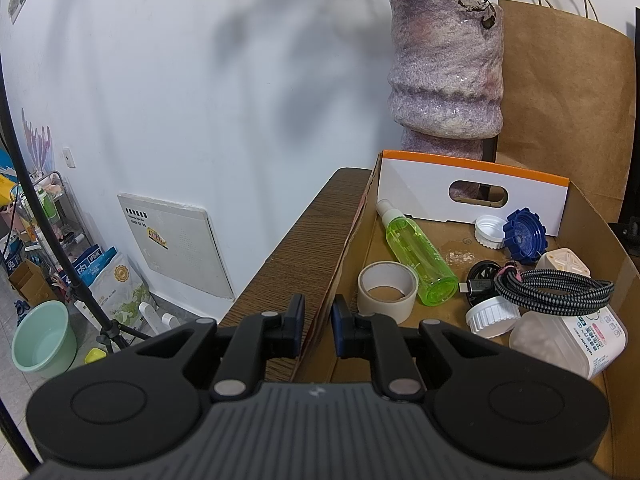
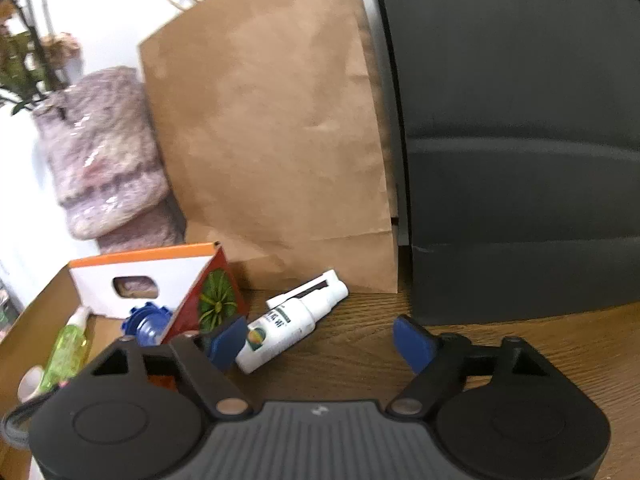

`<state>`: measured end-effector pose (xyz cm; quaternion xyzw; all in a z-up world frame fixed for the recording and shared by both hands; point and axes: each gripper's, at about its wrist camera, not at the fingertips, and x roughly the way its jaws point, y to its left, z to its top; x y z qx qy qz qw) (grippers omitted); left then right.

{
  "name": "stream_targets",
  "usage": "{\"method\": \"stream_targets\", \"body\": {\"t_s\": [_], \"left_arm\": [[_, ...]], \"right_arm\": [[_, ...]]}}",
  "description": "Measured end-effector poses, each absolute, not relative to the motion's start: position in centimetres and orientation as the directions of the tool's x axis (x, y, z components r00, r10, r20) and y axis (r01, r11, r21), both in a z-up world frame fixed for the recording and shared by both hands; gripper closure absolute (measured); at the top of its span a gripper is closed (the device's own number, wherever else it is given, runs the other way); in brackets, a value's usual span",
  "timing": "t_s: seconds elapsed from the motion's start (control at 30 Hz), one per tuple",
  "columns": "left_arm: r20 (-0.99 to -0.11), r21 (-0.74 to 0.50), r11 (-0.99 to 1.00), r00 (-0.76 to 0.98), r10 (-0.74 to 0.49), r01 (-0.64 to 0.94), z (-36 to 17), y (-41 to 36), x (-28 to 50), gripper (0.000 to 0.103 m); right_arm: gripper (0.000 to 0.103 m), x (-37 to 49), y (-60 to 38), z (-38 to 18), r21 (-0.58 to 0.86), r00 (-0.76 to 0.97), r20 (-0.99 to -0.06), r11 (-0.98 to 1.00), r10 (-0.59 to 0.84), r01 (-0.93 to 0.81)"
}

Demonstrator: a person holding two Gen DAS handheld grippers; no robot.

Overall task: Organize rigid objects
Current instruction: 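Move the right gripper to the small white spray bottle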

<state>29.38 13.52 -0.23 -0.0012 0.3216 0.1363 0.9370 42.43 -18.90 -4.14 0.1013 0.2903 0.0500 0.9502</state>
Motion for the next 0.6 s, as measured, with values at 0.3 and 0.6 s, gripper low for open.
{"method": "stream_targets", "body": {"t_s": [0.3,0.6], "left_arm": [[-0.603,0.085,0.963,0.756,0.254,-0.256,-0.2,13.5,29.4,0.088],[-0.603,0.086,0.963,0.756,0.255,-0.256,-0.2,13.5,29.4,0.088]], "right_arm": [[0.034,44.2,-18.4,-5.4,0.262,0.804,-0.567,0.965,0.183,-0.035],[0.036,44.7,-18.8,-5.8,0.344,0.807,-0.548,0.939,0.219,-0.021]]}}
